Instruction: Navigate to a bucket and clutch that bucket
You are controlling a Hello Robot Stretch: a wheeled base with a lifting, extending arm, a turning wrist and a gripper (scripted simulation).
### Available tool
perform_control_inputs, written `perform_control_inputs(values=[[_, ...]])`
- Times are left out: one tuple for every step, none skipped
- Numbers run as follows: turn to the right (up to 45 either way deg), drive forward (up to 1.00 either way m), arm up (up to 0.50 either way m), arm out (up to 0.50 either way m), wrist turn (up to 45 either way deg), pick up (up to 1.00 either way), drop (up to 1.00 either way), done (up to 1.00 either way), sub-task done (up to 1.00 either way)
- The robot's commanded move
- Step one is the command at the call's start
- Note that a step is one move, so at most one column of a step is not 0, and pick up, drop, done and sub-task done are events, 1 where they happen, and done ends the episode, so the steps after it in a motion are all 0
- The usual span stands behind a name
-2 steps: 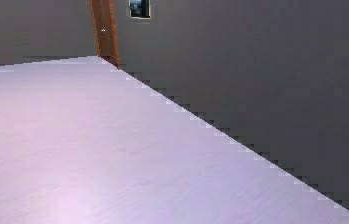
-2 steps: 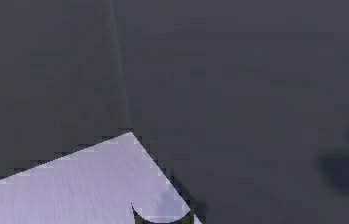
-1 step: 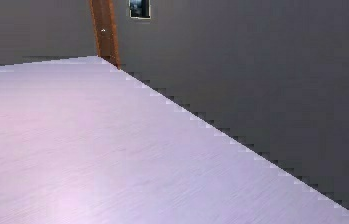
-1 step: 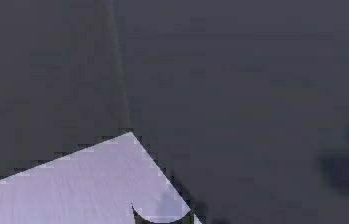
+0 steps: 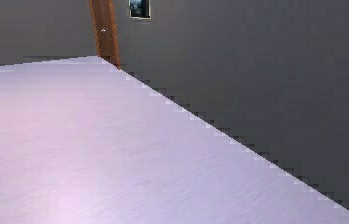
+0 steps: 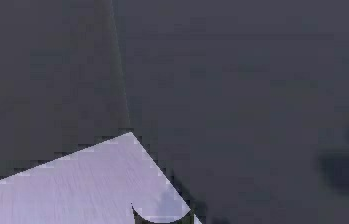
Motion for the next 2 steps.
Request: perform_control_inputs(values=[[0.0,0.0,0.0,0.0,45.0,0.0,0.0,0.0,0.0],[0.0,0.0,0.0,0.0,45.0,0.0,0.0,0.0,0.0]])
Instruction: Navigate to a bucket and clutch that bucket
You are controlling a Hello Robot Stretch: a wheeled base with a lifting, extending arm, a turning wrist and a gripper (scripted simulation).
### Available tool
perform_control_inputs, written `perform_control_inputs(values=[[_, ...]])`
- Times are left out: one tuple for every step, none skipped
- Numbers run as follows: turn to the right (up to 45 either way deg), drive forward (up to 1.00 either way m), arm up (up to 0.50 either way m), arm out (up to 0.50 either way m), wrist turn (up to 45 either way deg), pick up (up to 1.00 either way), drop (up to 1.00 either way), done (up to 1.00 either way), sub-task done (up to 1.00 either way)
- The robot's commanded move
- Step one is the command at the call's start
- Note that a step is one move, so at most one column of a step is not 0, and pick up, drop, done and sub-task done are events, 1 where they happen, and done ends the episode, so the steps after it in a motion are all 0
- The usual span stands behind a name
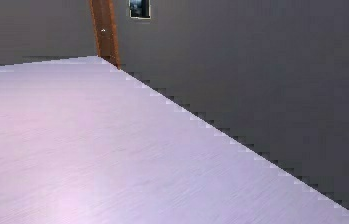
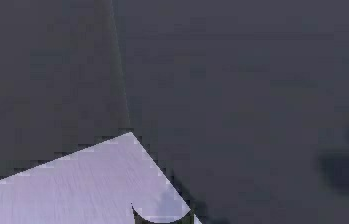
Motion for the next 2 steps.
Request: perform_control_inputs(values=[[0.0,0.0,0.0,0.0,36.0,0.0,0.0,0.0,0.0],[0.0,0.0,0.0,0.0,0.0,1.0,0.0,0.0,0.0]])
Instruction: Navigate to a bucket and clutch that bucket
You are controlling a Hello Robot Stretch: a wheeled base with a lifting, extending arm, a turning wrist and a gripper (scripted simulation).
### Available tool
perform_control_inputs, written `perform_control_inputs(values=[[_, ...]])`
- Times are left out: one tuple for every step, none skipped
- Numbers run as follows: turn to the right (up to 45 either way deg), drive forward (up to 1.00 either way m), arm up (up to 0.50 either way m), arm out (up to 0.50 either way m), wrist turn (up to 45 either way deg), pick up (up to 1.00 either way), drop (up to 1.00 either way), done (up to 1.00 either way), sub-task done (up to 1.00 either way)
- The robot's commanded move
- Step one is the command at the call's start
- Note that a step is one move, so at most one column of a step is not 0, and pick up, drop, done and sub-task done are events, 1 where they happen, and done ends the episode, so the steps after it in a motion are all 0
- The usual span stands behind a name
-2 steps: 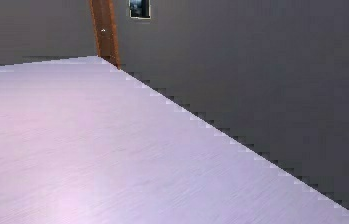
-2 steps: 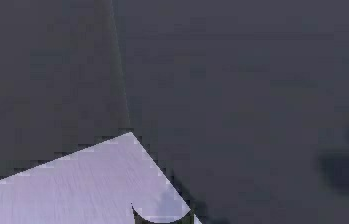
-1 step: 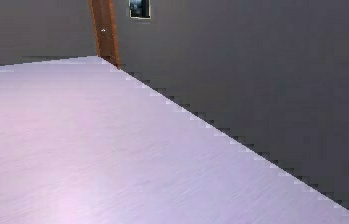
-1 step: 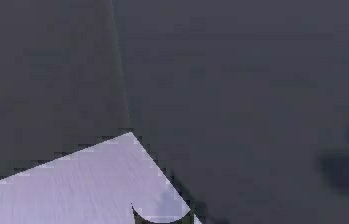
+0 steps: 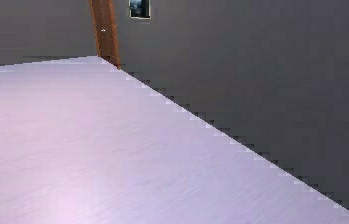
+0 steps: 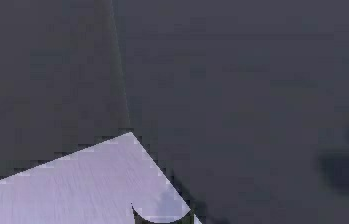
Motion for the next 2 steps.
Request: perform_control_inputs(values=[[0.0,0.0,0.1,0.0,0.0,0.0,0.0,0.0,0.0],[0.0,0.0,0.0,0.0,0.0,0.0,0.0,1.0,0.0]])
